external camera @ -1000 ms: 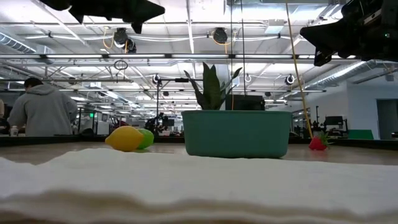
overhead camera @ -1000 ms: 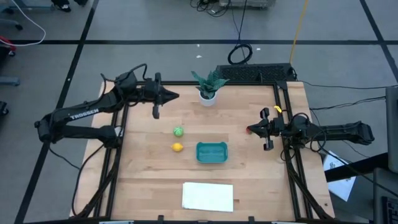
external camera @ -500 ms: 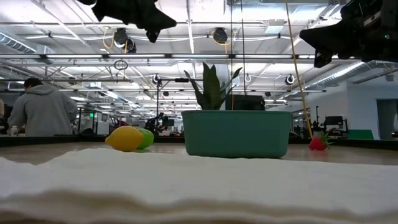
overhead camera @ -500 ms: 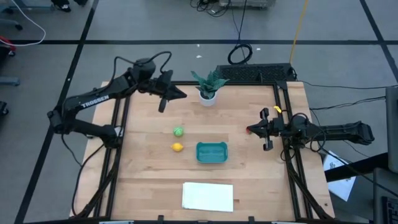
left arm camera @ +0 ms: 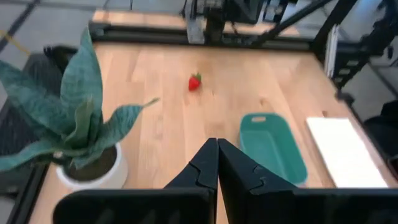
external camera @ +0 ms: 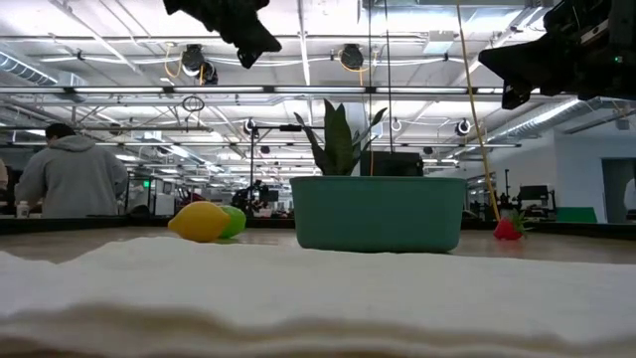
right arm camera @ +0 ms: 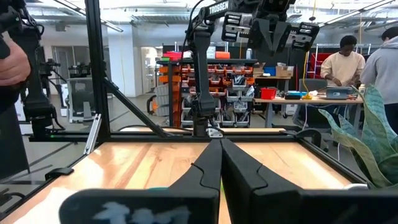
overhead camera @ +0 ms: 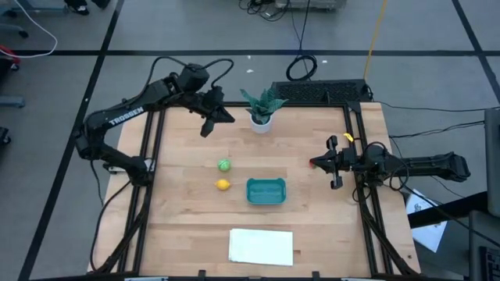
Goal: Pick and placing Produce into tupperware
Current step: Put the fruits and the vegetables into the bin
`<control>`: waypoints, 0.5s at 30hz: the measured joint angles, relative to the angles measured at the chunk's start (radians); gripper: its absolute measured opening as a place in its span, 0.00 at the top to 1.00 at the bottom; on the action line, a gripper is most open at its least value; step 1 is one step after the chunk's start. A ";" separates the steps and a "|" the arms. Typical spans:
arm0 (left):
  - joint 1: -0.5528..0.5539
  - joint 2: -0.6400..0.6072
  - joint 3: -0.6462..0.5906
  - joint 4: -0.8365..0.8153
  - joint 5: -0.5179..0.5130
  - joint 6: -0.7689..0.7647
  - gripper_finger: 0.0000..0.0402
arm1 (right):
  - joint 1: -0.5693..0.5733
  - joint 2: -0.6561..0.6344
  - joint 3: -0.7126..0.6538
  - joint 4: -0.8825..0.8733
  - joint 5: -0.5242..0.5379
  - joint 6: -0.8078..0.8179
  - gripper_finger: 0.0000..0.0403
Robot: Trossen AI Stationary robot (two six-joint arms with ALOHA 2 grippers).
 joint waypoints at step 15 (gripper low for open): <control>-0.096 0.096 0.117 -0.291 -0.300 0.239 0.98 | 0.000 0.000 0.000 0.000 0.000 -0.003 1.00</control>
